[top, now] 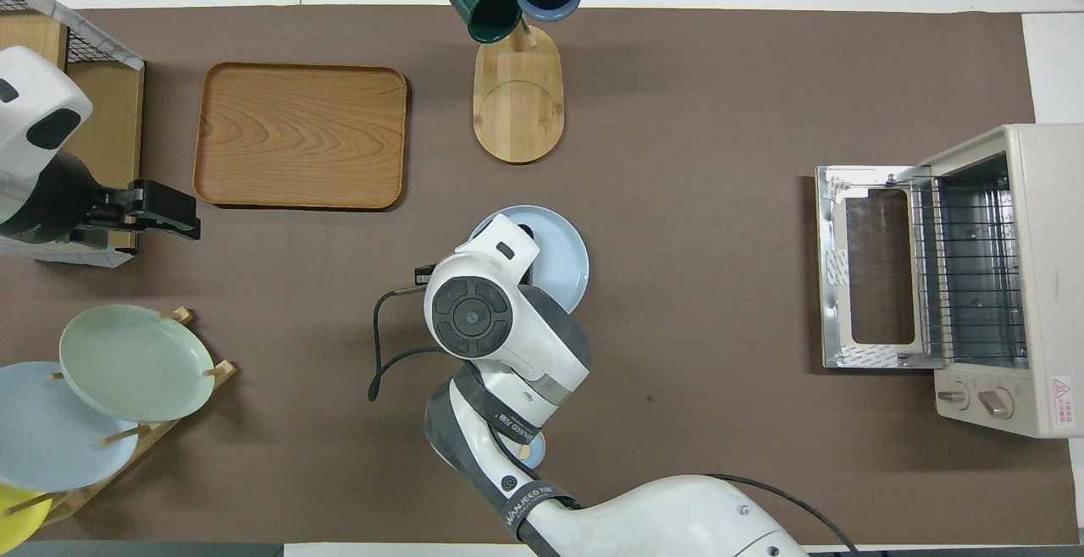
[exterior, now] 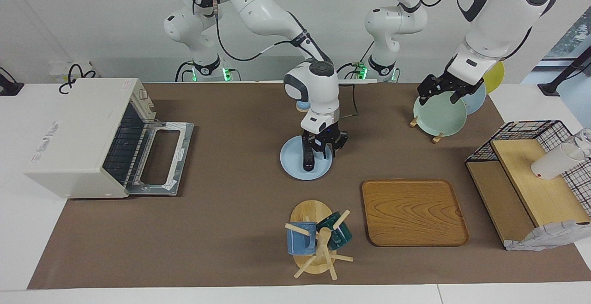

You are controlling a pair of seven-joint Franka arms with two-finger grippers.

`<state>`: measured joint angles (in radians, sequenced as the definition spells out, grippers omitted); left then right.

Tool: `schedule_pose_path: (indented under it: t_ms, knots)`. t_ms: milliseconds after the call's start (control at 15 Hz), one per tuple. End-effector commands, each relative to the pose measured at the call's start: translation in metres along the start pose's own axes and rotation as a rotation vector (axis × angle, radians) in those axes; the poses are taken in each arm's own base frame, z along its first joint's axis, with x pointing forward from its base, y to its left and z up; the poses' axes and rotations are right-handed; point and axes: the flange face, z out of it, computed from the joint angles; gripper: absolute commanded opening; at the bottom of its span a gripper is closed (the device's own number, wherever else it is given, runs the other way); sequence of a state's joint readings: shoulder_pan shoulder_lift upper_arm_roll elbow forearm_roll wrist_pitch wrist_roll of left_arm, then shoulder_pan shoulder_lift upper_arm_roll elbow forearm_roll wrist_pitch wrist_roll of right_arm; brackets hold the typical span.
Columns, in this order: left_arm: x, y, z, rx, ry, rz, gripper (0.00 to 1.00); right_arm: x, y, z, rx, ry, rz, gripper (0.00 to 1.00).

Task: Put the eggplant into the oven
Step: 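Grasp the blue plate rim with the right gripper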

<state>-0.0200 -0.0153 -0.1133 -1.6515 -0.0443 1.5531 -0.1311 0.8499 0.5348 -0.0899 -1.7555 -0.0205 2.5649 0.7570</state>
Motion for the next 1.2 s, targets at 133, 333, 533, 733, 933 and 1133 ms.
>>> schedule_pose_path:
  t_ms: [133,333,533,733,933,1133]
  knots:
    - [0.006,-0.003,-0.011,0.056,0.011,0.018,1.00,-0.009,0.004,-0.008,0.010,-0.009,-0.007,0.00]
    - [0.005,-0.002,-0.011,0.057,0.009,0.021,1.00,-0.009,0.003,-0.009,-0.018,-0.027,-0.023,0.00]
    - [0.004,-0.003,-0.009,0.057,0.011,0.020,1.00,0.005,-0.001,-0.027,-0.122,-0.036,-0.115,0.00]
    - [0.004,-0.005,-0.011,0.056,0.023,0.012,1.00,0.036,0.020,-0.060,-0.250,-0.047,-0.142,0.00]
    - [0.003,-0.005,-0.011,0.056,0.024,0.015,1.00,0.076,0.101,-0.095,-0.285,-0.086,-0.148,0.00]
    - [0.003,-0.006,-0.011,0.056,0.020,0.008,1.00,0.099,0.195,-0.130,-0.320,-0.140,-0.093,0.00]
